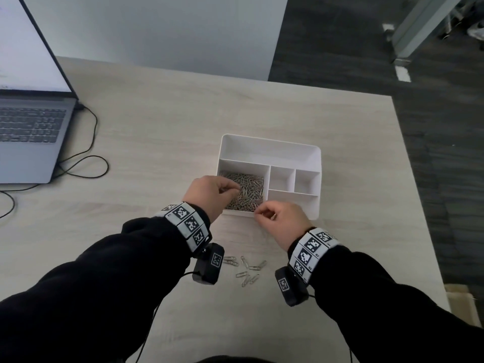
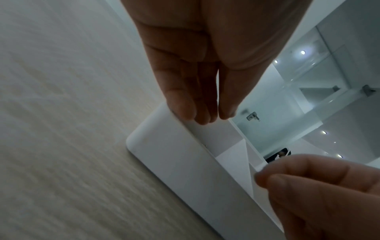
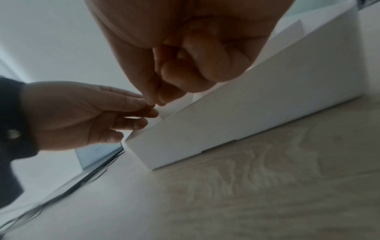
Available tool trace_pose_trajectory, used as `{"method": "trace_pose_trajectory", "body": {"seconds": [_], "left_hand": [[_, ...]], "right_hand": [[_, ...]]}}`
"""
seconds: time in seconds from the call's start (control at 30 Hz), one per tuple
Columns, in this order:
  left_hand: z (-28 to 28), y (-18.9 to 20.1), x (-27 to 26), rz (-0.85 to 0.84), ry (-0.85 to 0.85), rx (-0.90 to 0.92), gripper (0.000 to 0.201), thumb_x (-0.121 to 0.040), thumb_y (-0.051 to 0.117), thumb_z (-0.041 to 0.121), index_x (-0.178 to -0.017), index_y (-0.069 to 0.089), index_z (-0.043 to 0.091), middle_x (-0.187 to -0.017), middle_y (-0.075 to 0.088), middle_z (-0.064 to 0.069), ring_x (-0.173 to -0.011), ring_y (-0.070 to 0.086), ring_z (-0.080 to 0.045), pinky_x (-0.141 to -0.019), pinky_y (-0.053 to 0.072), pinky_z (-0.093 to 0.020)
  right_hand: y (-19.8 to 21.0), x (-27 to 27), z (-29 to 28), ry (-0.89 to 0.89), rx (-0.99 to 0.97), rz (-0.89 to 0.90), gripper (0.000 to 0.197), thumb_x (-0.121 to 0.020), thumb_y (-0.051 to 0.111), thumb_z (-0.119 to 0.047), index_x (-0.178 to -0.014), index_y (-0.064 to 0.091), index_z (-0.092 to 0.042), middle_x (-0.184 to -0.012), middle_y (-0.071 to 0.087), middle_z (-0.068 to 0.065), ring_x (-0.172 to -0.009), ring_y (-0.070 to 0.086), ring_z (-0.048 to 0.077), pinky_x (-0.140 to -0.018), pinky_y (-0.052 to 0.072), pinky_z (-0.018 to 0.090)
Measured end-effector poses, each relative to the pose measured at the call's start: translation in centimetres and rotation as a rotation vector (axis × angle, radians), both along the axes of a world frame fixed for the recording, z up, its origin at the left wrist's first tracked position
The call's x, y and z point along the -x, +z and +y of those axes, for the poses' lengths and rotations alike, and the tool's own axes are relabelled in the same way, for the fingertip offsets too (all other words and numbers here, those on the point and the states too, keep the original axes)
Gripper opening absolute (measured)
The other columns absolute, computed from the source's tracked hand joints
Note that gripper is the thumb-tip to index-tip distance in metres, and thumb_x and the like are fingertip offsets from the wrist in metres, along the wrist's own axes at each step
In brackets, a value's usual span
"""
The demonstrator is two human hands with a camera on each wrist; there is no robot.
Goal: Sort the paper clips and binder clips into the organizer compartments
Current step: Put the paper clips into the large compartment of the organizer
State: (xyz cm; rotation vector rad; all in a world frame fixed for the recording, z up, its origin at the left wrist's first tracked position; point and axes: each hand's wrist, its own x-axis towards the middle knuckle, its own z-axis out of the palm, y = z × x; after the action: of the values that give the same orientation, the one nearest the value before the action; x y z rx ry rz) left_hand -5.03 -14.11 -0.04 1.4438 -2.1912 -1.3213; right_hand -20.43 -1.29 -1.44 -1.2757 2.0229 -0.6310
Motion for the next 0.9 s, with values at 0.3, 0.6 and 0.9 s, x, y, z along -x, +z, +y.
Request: {"method": "trace_pose_trajectory", "body": {"seconds": [0.3,0.6,0.9], "left_hand": [[4.1,-1.9,-3.3,-0.281,-0.445,0.071,0.014,-0.079,0.071,0.038,-0.082,0.072,0.025,-0.081,0.065,0.013,-0.071,0.057,-0.004,-0.075,0.050,-0.024],[7.9,-4.5,-5.0,-0.489,-0.524,0.090,0.015,-0.083,0.062,0.035,-0.094,0.069,0.026,-0.101,0.063,0.000,-0.095,0.061,-0.023,-0.082,0.050,-0.031],[9.9,-5.0,-5.2,-0.445,-0.489,0.112,0.020,-0.083,0.056,0.030,-0.096,0.071,0.027,-0.102,0.064,-0.002,-0.096,0.062,-0.023,-0.082,0.050,-0.030]], "right_hand": [[-2.0,-1.2,4.1,0.444,-0.354,0.214,0.017,-0.083,0.063,-0.031,-0.097,0.070,-0.024,-0.105,0.064,-0.002,-0.099,0.061,0.018,-0.087,0.047,0.026],[-2.9,-1.4,5.8,0.363,-0.365,0.316,0.013,-0.085,0.058,-0.032,-0.091,0.067,-0.025,-0.104,0.063,-0.004,-0.097,0.061,0.019,-0.083,0.046,0.028],[-3.5,-2.9,6.7,0.291,-0.315,0.274,0.011,-0.085,0.055,-0.029,-0.090,0.065,-0.025,-0.098,0.062,-0.005,-0.093,0.061,0.019,-0.079,0.047,0.029]]}}
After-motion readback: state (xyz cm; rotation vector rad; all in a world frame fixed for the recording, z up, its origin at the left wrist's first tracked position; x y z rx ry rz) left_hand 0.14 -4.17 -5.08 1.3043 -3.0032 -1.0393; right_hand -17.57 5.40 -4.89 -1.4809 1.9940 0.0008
